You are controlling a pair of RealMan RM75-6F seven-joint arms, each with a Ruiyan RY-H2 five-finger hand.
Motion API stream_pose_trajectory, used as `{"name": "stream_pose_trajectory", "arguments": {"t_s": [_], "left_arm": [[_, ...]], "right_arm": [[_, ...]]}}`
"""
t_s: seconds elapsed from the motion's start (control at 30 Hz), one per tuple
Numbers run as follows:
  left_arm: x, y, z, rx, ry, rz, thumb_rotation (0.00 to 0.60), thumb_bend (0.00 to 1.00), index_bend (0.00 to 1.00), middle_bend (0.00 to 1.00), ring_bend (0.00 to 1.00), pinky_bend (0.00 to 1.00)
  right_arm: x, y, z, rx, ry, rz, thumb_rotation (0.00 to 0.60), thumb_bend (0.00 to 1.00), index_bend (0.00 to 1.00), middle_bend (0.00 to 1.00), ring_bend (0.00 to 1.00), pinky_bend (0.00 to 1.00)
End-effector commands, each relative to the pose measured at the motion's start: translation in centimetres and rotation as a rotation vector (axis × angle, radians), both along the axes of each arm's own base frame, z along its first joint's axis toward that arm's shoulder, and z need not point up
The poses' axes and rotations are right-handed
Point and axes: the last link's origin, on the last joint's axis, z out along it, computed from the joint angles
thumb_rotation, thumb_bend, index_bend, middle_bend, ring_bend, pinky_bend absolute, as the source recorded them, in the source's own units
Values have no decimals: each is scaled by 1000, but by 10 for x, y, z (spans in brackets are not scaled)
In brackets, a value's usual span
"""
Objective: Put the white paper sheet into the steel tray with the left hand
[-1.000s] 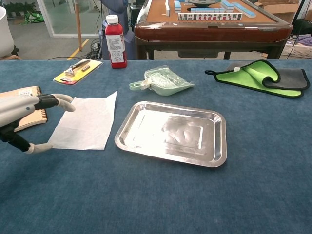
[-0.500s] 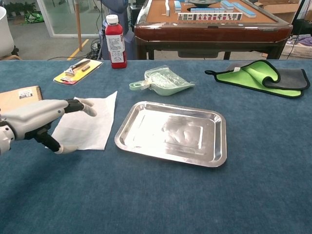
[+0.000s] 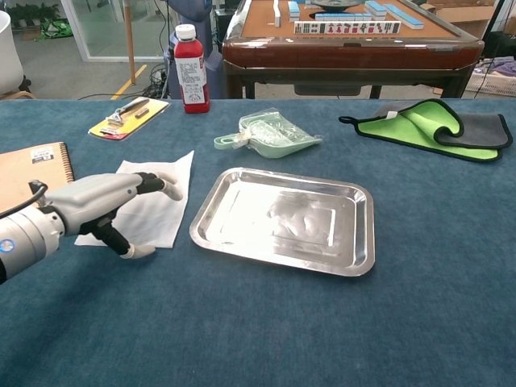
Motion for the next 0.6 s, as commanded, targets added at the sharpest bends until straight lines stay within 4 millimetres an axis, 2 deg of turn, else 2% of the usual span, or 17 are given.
{"name": "stream_pose_trajectory", "arguments": {"t_s": [0.03, 0.6], "left_arm": [[2, 2, -3, -3, 6, -1, 600, 238, 210, 72, 65, 104], [1, 5, -7, -6, 19, 20, 600, 237, 209, 72, 65, 104]], "right_arm": [[0, 1, 1, -2, 0, 1, 600, 64, 81, 169, 0, 51], [-3, 5, 5, -14, -5, -8, 600, 64, 81, 169, 0, 51]]}}
